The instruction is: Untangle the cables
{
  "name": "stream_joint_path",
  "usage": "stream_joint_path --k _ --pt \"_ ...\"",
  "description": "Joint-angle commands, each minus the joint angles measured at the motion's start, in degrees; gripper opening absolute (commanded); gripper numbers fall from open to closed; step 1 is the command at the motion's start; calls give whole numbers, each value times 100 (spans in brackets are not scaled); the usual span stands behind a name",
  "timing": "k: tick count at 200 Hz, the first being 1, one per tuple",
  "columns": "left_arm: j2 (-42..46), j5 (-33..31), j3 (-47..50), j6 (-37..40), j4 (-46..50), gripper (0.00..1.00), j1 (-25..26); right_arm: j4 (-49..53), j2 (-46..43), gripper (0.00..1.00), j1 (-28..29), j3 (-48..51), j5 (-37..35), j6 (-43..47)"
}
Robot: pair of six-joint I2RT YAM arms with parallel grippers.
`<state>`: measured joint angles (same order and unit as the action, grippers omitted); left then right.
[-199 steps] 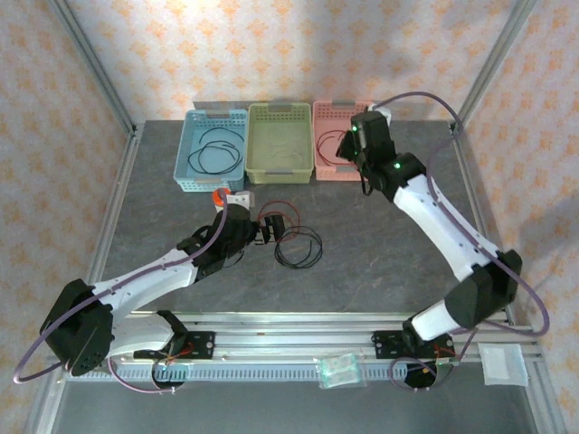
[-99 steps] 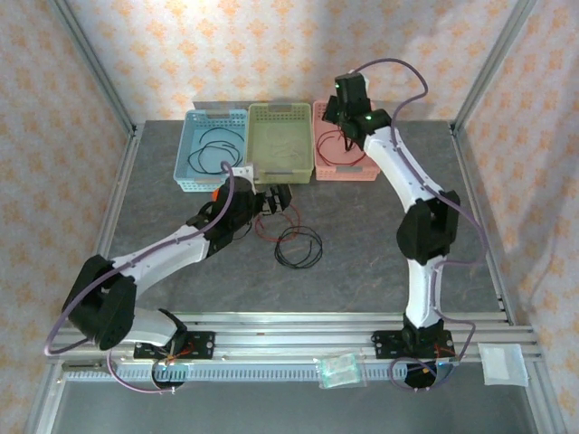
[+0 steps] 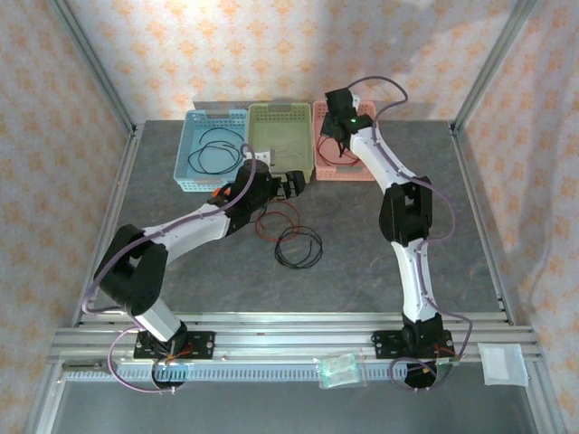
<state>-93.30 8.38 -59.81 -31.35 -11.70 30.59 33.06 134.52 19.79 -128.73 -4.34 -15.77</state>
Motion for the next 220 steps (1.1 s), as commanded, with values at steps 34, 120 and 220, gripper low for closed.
stream_joint_path --k 34,120,220 --pt "-85 110 -236 132 106 99 75 368 331 12 -78 -671 -226 34" --pt "887 -209 763 157 253 99 690 132 -958 16 -29 674 179 0" --pt "2596 -688 2892 -721 -1 99 1374 -1611 -4255 21 850 5933 2296 474"
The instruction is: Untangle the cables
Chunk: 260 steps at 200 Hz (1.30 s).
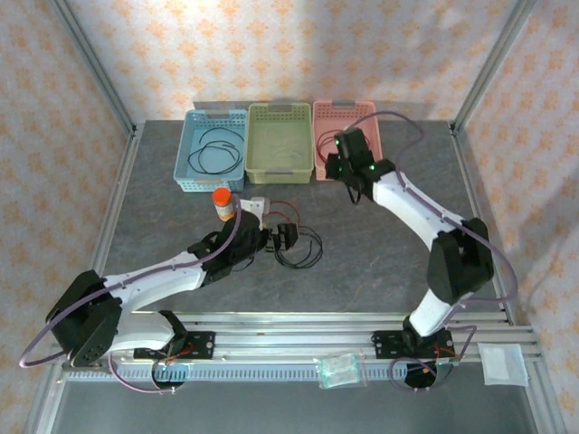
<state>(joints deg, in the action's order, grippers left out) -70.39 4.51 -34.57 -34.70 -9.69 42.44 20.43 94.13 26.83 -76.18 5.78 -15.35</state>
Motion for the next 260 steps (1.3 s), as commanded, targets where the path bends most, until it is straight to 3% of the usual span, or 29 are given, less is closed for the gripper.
stream_joint_path --k 1,51,82,169,260 --pt "315 -306 387 -405 -218 99 201 -338 -217 21 160 699 1311 457" --pt "619 -224 1397 -1379 -1352 99 373 -72 -127 23 690 1473 1846 1150" --pt "515 -126 1726 -1755 -1946 99 437 33 191 30 767 1413 1448 1337" --pt "650 252 1699 -1659 -1983 99 -152 124 1068 46 771 846 1127 1747" --pt "801 164 1743 -1488 -1790 99 -263 302 1498 45 771 528 1398 2027"
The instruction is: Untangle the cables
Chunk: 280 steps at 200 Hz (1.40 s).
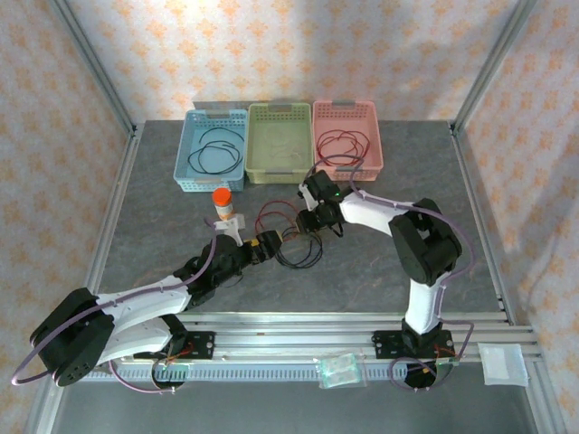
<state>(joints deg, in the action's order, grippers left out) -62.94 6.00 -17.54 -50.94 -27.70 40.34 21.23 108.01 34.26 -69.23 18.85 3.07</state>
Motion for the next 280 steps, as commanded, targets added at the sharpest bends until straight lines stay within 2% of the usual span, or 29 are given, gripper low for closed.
stream_joint_path --k 1,45,73,118,141,182,213,280 --pt "59 15 36 136 11 99 -53 222 113 45 32 -168 100 189" --pt "-43 -15 -82 266 172 99 -52 279 238 44 28 -181 202 264" --pt "-111 6 -153 339 239 99 -52 267 237 30 32 -178 224 251" --pt "-199 50 -154 356 222 99 -52 311 196 16 28 -179 178 278" --pt "-304 59 -179 348 219 99 -52 311 62 13 28 -146 196 262" --pt "-651 16 -383 383 380 99 -52 303 -292 1 93 8 254 199" --pt "-879 -301 -654 369 767 99 -52 230 -798 0 167 356 135 -48" --pt "-1757 -559 -1526 881 1324 99 135 83 -2294 0 221 1285 -15 -697"
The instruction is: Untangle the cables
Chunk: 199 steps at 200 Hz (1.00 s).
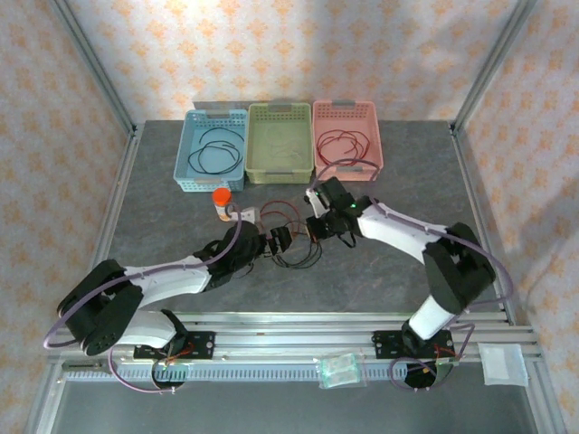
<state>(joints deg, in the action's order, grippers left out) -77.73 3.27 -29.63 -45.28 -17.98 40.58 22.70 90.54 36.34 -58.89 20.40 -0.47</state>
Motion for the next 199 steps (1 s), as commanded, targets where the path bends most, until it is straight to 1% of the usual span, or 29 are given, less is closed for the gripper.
stream_joint_path --k 1,42,78,127,180,184,199 --pt "-295 -289 -330 321 354 99 114 -64 -569 0 14 258 -165 -346" --pt "-871 -408 -769 458 483 99 340 60 -1253 0 13 475 -46 -520" --pt "-1064 -706 -884 343 567 99 430 297 -1658 0 14 382 -37 -529" --pt "-1084 -853 -742 230 532 99 477 587 -1945 0 9 25 -80 -559" --pt "-1075 -863 -571 169 427 99 489 872 -2266 0 14 -759 14 -616" --pt "-1077 -856 -563 168 418 99 499 876 -2428 0 14 -800 28 -617" --pt "-1090 -844 -541 155 405 99 511 923 -2512 0 14 -944 100 -622"
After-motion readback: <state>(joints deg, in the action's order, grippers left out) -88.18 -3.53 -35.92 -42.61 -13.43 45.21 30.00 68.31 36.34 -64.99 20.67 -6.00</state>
